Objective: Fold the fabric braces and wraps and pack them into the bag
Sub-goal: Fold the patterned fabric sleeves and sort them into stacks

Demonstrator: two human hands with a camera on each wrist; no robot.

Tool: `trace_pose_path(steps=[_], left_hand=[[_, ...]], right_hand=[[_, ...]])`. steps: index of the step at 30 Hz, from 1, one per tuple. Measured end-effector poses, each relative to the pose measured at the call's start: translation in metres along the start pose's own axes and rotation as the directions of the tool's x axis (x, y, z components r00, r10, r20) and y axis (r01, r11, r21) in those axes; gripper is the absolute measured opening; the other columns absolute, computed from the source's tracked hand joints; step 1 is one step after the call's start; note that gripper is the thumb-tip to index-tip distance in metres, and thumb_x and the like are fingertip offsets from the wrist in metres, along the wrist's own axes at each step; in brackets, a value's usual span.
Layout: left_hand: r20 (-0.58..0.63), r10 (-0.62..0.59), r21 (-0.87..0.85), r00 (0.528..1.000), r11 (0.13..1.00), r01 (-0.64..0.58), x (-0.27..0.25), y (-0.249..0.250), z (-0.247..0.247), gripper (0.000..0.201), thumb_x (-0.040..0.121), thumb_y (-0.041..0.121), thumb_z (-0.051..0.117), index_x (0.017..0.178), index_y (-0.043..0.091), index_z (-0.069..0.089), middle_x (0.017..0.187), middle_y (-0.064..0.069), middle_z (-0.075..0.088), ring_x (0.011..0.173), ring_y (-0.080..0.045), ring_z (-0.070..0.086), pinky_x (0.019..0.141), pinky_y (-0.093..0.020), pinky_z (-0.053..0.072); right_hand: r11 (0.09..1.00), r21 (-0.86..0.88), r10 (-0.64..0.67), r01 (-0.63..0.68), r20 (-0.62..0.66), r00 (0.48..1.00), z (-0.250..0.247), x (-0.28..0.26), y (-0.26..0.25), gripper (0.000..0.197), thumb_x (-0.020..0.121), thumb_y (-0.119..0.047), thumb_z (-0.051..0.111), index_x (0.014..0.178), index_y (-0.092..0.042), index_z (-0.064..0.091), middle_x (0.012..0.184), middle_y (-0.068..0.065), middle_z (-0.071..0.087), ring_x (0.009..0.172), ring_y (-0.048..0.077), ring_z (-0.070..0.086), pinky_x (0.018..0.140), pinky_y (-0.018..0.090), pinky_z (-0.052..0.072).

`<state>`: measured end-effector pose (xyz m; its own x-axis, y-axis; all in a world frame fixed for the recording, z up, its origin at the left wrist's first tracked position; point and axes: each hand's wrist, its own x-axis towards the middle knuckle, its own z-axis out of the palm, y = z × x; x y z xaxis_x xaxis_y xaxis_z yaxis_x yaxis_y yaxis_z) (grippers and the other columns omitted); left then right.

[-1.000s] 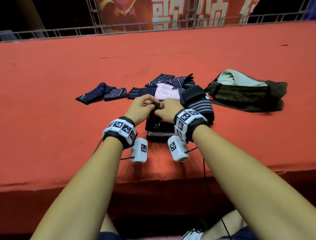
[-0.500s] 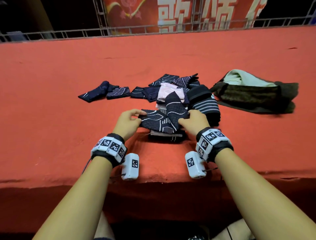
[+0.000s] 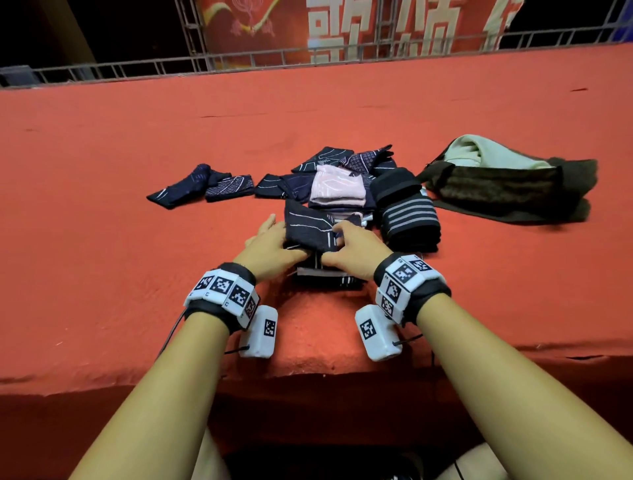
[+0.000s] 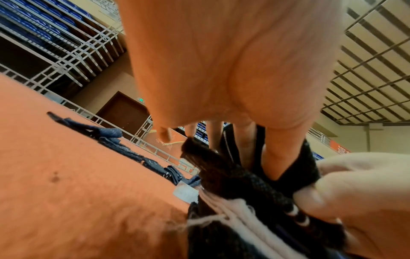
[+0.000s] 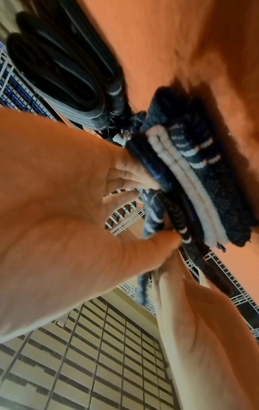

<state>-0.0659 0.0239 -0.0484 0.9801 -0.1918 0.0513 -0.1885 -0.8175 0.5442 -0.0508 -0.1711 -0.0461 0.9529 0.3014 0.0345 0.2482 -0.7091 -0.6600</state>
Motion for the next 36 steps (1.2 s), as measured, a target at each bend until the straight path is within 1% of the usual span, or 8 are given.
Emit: trace_pose_path(steps=[2, 6, 12, 19, 24, 29, 33, 36], left_hand=[[0.009, 0.045, -0.134, 0.999, 0.990, -0.044, -0.004, 0.003, -0.004, 0.052, 0.075, 0.046, 0.056, 0.126, 0.045, 0.061, 0.133, 0.013, 0.062, 0.130, -0.011, 0.053, 0.113, -0.046, 0.039], [0.031, 0.058, -0.311, 0.998, 0.949, -0.046, -0.009, 0.009, -0.005, 0.056, 0.089, 0.021, 0.070, 0.138, 0.041, 0.052, 0.132, 0.002, 0.064, 0.125, -0.003, 0.056, 0.112, -0.037, 0.043], [0.041, 0.086, -0.244, 0.995, 0.967, -0.073, -0.003, 0.006, -0.002, 0.060, 0.087, 0.031, 0.064, 0.145, 0.036, 0.049, 0.144, 0.014, 0.054, 0.131, -0.003, 0.051, 0.116, -0.038, 0.037], [-0.007, 0.048, -0.273, 0.999, 0.961, -0.048, -0.003, 0.002, -0.002, 0.052, 0.092, 0.022, 0.070, 0.139, 0.032, 0.051, 0.139, 0.002, 0.057, 0.132, -0.008, 0.049, 0.114, -0.031, 0.037], [0.148, -0.002, -0.098, 0.989, 0.995, 0.016, -0.006, 0.002, 0.006, 0.052, 0.090, 0.035, 0.072, 0.139, 0.031, 0.056, 0.162, -0.004, 0.025, 0.146, -0.011, 0.029, 0.115, -0.021, 0.019], [0.143, -0.043, -0.104, 0.989, 0.993, 0.058, -0.005, -0.002, 0.000, 0.055, 0.086, 0.041, 0.074, 0.138, 0.032, 0.058, 0.160, 0.003, 0.027, 0.143, -0.013, 0.035, 0.119, -0.030, 0.023], [0.106, -0.049, -0.104, 0.993, 0.993, 0.060, -0.007, 0.000, -0.003, 0.054, 0.089, 0.037, 0.072, 0.140, 0.026, 0.056, 0.137, 0.013, 0.034, 0.123, -0.002, 0.037, 0.102, -0.016, 0.024], [0.047, -0.087, -0.063, 0.995, 0.994, 0.090, -0.005, -0.002, -0.002, 0.056, 0.085, 0.048, 0.073, 0.136, 0.034, 0.056, 0.136, 0.008, 0.045, 0.125, -0.009, 0.045, 0.104, -0.023, 0.031]], right_hand=[[1.000, -0.008, 0.004, -0.004, -0.042, 0.999, 0.000, 0.002, -0.002, 0.030, 0.089, -0.027, 0.063, 0.117, -0.014, 0.062, 0.103, 0.003, 0.065, 0.105, 0.026, 0.060, 0.078, 0.025, 0.038], [0.999, 0.047, 0.016, -0.011, -0.109, 0.994, 0.000, 0.003, 0.001, 0.011, 0.092, -0.016, 0.050, 0.088, -0.011, 0.059, 0.098, 0.015, 0.067, 0.094, 0.031, 0.062, 0.069, 0.027, 0.037], [0.841, 0.541, 0.041, 0.009, -0.080, 0.996, 0.004, 0.010, 0.015, 0.031, 0.066, -0.012, 0.055, 0.091, -0.018, 0.073, 0.099, 0.005, 0.077, 0.100, 0.025, 0.071, 0.096, 0.046, 0.054], [0.640, 0.752, 0.220, -0.156, 0.016, 0.975, -0.003, -0.007, 0.015, 0.040, 0.075, 0.011, 0.058, 0.115, 0.011, 0.058, 0.108, 0.030, 0.069, 0.099, 0.043, 0.070, 0.086, 0.061, 0.056], [0.623, 0.766, 0.236, -0.159, 0.010, 0.972, 0.004, -0.010, 0.020, 0.021, 0.087, -0.001, 0.065, 0.108, -0.003, 0.068, 0.103, 0.014, 0.074, 0.091, 0.028, 0.073, 0.081, 0.045, 0.062], [0.806, 0.577, 0.281, -0.134, -0.173, 0.944, -0.017, -0.001, 0.033, 0.055, 0.066, -0.025, 0.076, 0.113, -0.007, 0.054, 0.101, 0.010, 0.070, 0.093, 0.029, 0.071, 0.063, 0.034, 0.058], [0.957, 0.244, 0.222, -0.156, -0.269, 0.937, -0.040, -0.004, 0.043, 0.063, 0.081, -0.009, 0.068, 0.136, -0.015, 0.039, 0.119, 0.010, 0.058, 0.105, 0.029, 0.059, 0.093, 0.036, 0.049], [0.999, -0.030, 0.034, -0.044, -0.271, 0.962, -0.042, -0.005, 0.036, 0.050, 0.081, -0.012, 0.065, 0.130, -0.018, 0.060, 0.136, 0.009, 0.051, 0.128, 0.027, 0.049, 0.105, 0.030, 0.037]])
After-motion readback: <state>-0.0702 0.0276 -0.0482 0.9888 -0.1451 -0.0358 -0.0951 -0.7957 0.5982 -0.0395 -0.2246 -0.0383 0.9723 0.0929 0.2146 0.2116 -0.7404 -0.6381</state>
